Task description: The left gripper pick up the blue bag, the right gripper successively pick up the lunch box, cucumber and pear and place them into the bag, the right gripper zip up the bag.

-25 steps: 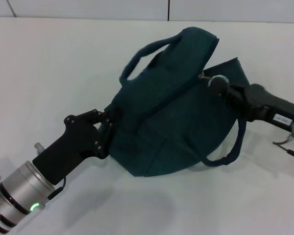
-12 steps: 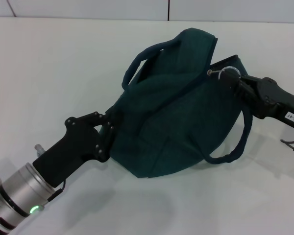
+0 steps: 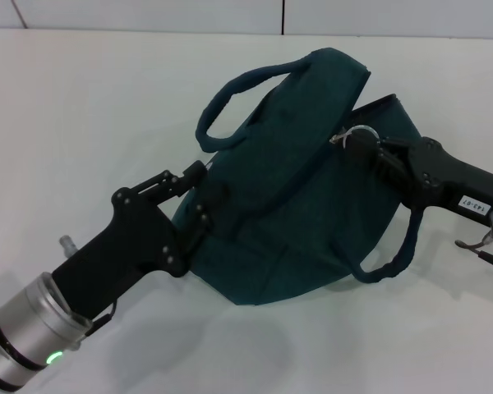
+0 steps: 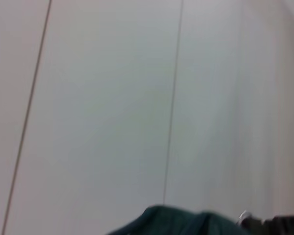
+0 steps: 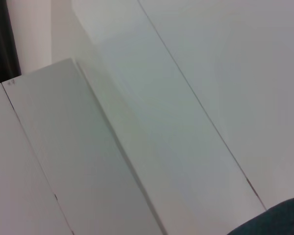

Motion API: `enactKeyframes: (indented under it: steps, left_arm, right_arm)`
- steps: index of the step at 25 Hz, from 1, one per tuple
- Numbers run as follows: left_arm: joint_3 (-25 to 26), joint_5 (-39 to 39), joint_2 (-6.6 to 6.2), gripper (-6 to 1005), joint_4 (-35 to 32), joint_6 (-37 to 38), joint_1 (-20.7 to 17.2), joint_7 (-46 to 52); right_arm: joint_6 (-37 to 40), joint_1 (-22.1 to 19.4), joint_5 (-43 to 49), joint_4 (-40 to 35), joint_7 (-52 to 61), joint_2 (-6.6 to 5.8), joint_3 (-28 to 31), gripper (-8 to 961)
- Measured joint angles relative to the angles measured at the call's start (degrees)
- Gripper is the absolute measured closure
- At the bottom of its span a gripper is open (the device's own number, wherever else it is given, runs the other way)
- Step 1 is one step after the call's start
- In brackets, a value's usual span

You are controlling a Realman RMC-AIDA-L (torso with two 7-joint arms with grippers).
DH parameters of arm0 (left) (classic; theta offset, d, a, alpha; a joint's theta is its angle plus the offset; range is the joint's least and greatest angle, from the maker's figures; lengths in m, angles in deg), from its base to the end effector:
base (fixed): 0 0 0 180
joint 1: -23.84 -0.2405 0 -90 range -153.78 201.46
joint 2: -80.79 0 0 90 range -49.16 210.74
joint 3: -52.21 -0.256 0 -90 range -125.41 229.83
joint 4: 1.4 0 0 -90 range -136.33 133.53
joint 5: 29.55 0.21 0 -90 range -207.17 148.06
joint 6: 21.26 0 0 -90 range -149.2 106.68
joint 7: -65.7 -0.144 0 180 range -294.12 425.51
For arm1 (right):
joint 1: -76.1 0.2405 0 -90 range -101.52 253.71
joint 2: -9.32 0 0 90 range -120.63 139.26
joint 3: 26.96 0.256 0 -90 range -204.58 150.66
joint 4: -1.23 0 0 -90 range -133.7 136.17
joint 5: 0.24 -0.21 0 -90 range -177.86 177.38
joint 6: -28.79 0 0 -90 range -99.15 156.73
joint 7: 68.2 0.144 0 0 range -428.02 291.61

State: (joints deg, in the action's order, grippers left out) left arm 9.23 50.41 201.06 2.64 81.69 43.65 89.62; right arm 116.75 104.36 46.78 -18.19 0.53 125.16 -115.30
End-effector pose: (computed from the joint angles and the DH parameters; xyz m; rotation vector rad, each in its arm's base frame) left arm -0.2759 0.2155 -0.0526 -2.1350 -0.3541 -1.2780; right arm 0.2203 0.3080 -0.0357 -2.5324 0.7329 1.3858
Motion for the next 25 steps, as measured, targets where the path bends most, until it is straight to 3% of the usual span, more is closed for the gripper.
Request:
enactKeyframes:
  steps: [2,7,15,21,25]
  left_arm:
    - [0.0,1.1,0.01,799,0.0,0.6,0.5,0.0]
    - [-0.6,4.5,0.01,571,0.1,1.2,2.0,0.3]
    - [-0.5,4.8,0.13,345,0.6,1.2,3.5,1.5]
    - [-0.2,4.7,0.14,391,0.6,0.5,4.1,2.1]
    - [-0.3,4.7,0.14,561,0.3,-0.2,4.1,2.1]
  right_arm:
    - [-0.1,0.1,0.0,0.0,0.0,-0.06,-0.1,944]
    - [-0.2,0.2,0.1,0.0,0.0,-0.09,-0.2,944]
    - [0.1,0.1,0.1,0.0,0.0,-0.05,-0.2,944]
    - [0.4,-0.3,0.1,0.1,-0.1,0.00,-0.2,944]
    - [1.2,-0.5,0.1,0.1,-0.1,0.00,-0.2,944]
